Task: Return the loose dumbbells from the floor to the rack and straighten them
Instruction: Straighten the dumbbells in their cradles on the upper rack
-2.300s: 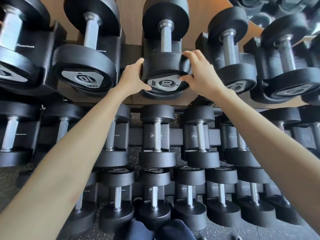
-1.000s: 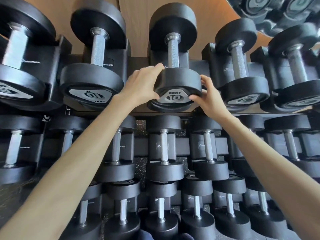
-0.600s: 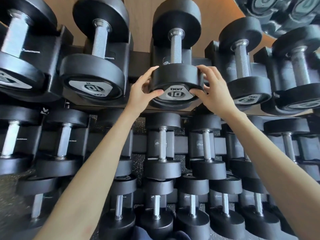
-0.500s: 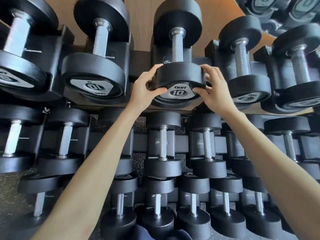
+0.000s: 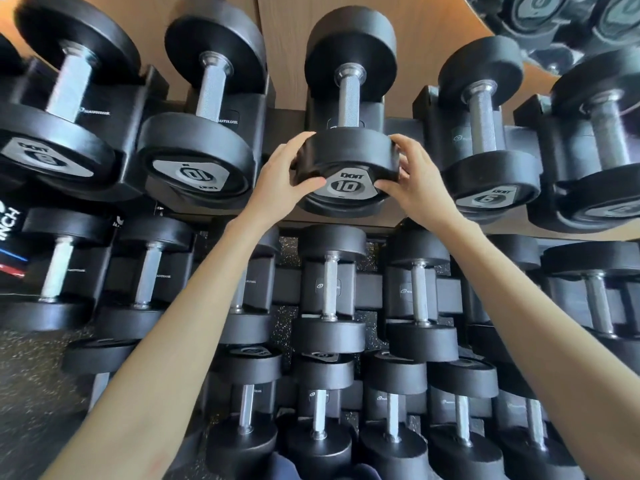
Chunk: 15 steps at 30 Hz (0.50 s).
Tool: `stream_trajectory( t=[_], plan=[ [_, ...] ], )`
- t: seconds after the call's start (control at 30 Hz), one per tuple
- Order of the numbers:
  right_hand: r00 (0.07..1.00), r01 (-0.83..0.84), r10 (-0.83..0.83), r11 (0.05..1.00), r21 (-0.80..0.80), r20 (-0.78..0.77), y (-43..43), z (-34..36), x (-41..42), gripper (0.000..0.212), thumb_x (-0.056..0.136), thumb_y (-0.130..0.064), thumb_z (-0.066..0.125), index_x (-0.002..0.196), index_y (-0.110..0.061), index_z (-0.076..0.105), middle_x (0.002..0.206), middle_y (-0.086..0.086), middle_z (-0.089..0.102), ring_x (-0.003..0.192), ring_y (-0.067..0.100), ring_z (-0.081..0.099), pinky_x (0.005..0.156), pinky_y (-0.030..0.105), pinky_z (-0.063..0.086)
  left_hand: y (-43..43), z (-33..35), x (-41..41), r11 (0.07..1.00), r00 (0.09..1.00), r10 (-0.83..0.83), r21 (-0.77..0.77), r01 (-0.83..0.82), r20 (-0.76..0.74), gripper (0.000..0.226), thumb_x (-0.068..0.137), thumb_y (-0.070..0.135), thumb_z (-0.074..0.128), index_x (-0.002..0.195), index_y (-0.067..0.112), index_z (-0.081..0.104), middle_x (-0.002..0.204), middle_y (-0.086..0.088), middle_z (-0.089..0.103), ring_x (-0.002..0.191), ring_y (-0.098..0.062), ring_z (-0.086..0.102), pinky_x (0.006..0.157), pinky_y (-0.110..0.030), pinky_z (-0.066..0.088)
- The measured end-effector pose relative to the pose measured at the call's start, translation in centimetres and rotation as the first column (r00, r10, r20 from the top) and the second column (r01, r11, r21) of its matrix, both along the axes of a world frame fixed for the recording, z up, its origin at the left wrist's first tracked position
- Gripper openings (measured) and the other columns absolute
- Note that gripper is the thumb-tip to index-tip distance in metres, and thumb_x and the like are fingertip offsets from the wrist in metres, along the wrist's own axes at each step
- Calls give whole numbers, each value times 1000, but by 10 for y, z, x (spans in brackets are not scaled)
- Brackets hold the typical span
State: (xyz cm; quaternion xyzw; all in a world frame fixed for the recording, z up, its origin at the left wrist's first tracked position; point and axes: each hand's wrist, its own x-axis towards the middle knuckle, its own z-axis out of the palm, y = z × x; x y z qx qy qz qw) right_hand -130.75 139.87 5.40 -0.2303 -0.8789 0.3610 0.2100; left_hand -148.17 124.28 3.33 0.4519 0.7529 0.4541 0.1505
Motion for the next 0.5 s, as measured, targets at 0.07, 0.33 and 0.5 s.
stream_trajectory(
  t=[0.07,0.33,0.5],
  plan=[
    [1000,5,-6,996,91,13,-3,6,1,68,79,-15,71,136,-8,36,133,8,42,124,21,43,105,38,38,-10,3,5,999,999,7,-49,-10,-52,74,83,22,71,145,22,30,138,-5,44,124,-16,45,103,-38,43],
    [998,-1,21,958,288,-65,-37,22,5,68,79,-23,72,137,-7,39,138,8,41,122,3,33,96,-2,21,-73,14,17,990,888,-38,-138,-29,-459,59,87,20,66,140,18,42,138,-1,47,128,-19,41,105,-34,36],
    [998,-30,49,913,406,-38,-74,23,-9,58,81,-22,70,132,-9,46,134,6,46,134,16,34,99,15,30,-119,10,-6,990,740,21,-88,-108,-672,51,85,17,65,134,13,50,131,-7,54,126,-26,44,104,-39,36]
  ],
)
